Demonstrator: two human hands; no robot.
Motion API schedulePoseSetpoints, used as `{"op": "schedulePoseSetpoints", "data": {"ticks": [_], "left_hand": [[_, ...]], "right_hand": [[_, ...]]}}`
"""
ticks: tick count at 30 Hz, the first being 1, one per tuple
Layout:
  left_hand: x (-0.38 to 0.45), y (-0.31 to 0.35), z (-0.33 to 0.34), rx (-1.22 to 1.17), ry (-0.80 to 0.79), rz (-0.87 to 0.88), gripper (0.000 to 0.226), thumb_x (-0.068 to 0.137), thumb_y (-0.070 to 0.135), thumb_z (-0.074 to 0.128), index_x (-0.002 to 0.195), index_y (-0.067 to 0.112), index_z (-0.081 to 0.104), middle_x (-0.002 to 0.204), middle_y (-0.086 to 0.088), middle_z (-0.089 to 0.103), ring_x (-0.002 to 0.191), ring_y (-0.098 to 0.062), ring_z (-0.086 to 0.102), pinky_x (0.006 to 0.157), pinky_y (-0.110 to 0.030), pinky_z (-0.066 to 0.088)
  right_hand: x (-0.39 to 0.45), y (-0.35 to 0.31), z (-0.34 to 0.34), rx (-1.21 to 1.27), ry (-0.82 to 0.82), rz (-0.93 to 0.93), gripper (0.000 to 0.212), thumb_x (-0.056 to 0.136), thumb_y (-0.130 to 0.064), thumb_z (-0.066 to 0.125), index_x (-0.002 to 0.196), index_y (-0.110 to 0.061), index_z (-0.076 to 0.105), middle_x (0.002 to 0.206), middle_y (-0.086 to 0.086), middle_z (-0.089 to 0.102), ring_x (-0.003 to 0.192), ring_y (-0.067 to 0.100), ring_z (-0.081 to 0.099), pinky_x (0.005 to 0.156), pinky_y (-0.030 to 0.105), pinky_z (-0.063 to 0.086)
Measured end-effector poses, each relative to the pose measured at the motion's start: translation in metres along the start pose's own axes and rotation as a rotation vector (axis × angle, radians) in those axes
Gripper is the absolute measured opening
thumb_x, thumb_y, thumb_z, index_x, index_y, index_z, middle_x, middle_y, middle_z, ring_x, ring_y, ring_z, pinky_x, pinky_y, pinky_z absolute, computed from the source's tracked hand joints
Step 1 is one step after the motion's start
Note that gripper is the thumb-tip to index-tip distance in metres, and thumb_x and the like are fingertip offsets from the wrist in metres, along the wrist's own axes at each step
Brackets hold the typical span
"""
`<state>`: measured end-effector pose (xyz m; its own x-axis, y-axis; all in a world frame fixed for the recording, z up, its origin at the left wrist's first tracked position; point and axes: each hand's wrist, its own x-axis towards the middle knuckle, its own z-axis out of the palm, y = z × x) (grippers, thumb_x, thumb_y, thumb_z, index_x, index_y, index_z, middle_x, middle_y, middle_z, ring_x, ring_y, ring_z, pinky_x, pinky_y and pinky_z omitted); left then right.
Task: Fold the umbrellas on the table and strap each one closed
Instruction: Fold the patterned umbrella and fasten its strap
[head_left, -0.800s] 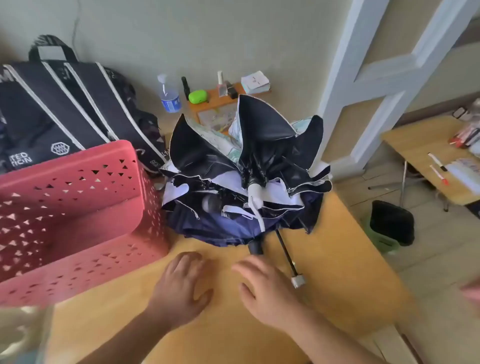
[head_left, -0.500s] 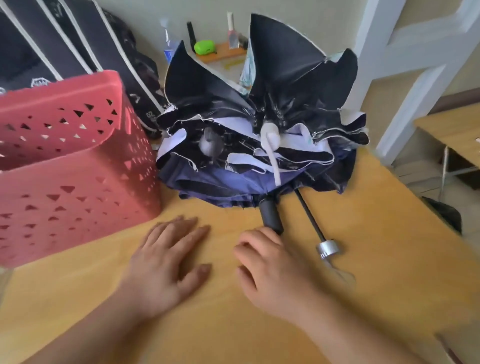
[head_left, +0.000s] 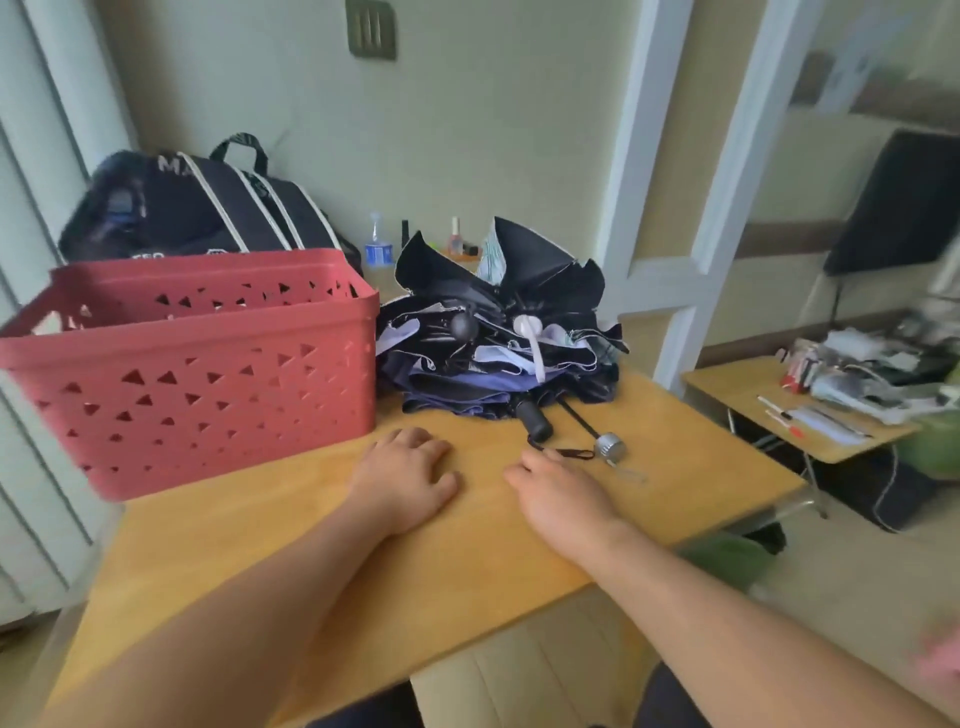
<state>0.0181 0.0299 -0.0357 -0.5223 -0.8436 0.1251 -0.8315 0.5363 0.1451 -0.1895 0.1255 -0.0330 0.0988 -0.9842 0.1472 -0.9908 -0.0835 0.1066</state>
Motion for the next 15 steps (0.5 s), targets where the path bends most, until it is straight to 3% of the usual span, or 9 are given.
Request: {"op": "schedulePoseSetpoints", "data": {"ticks": [2,5,8,10,12,15], "left_hand": [[-0.003,-0.002,-0.001,-0.008,0.034,0.028,0.079,0.079,0.067,0.022,0.141,0.035,0.059,0.143,0.002,0.056,0.131,-0.024,0.047,0.111,-0.036,0.038],[0.001,-0.007,0.004,-0.022,0.080,0.055,0.068,0.082,0.061,0.031,0.134,0.033,0.063,0.139,0.004,0.058,0.125,-0.023,0.049,0.109,-0.034,0.039],[0.010,-0.014,0.010,-0.123,0.144,0.042,0.054,0.081,0.055,0.039,0.122,0.036,0.069,0.127,0.012,0.062,0.119,-0.017,0.052,0.106,-0.031,0.042],[0.017,-0.019,0.015,-0.271,0.232,0.018,0.039,0.083,0.047,0.047,0.111,0.038,0.072,0.114,0.019,0.062,0.113,-0.011,0.055,0.101,-0.026,0.044],[0.025,-0.025,0.019,-0.344,0.293,0.029,0.031,0.081,0.045,0.049,0.102,0.039,0.072,0.102,0.024,0.057,0.103,-0.006,0.056,0.095,-0.022,0.045],[0.031,-0.031,0.036,-0.396,0.400,0.043,0.015,0.073,0.046,0.057,0.080,0.041,0.069,0.086,0.028,0.053,0.086,-0.004,0.055,0.078,-0.018,0.046]], "right_hand": [[-0.006,0.000,-0.003,0.080,-0.066,0.026,0.046,0.095,-0.002,0.043,0.135,-0.019,0.056,0.132,0.003,0.048,0.127,0.029,0.047,0.097,0.041,0.048],[0.001,0.014,-0.021,0.253,-0.102,0.090,0.038,0.101,-0.020,0.047,0.132,-0.034,0.064,0.136,-0.008,0.056,0.125,0.020,0.055,0.099,0.040,0.050],[0.030,0.036,-0.043,0.362,0.011,0.207,0.034,0.096,-0.024,0.050,0.120,-0.038,0.070,0.111,-0.017,0.069,0.103,0.011,0.064,0.088,0.033,0.053],[0.059,0.050,-0.059,0.486,0.174,0.276,0.034,0.095,-0.021,0.053,0.120,-0.037,0.070,0.105,-0.014,0.067,0.096,0.011,0.063,0.086,0.032,0.052],[0.096,0.061,-0.074,0.562,0.314,0.328,0.035,0.098,-0.023,0.055,0.128,-0.038,0.066,0.111,-0.008,0.060,0.101,0.017,0.061,0.086,0.030,0.048],[0.152,0.070,-0.096,0.412,0.289,0.416,0.041,0.102,-0.037,0.045,0.142,-0.033,0.052,0.129,0.007,0.050,0.116,0.034,0.056,0.094,0.041,0.049]]}}
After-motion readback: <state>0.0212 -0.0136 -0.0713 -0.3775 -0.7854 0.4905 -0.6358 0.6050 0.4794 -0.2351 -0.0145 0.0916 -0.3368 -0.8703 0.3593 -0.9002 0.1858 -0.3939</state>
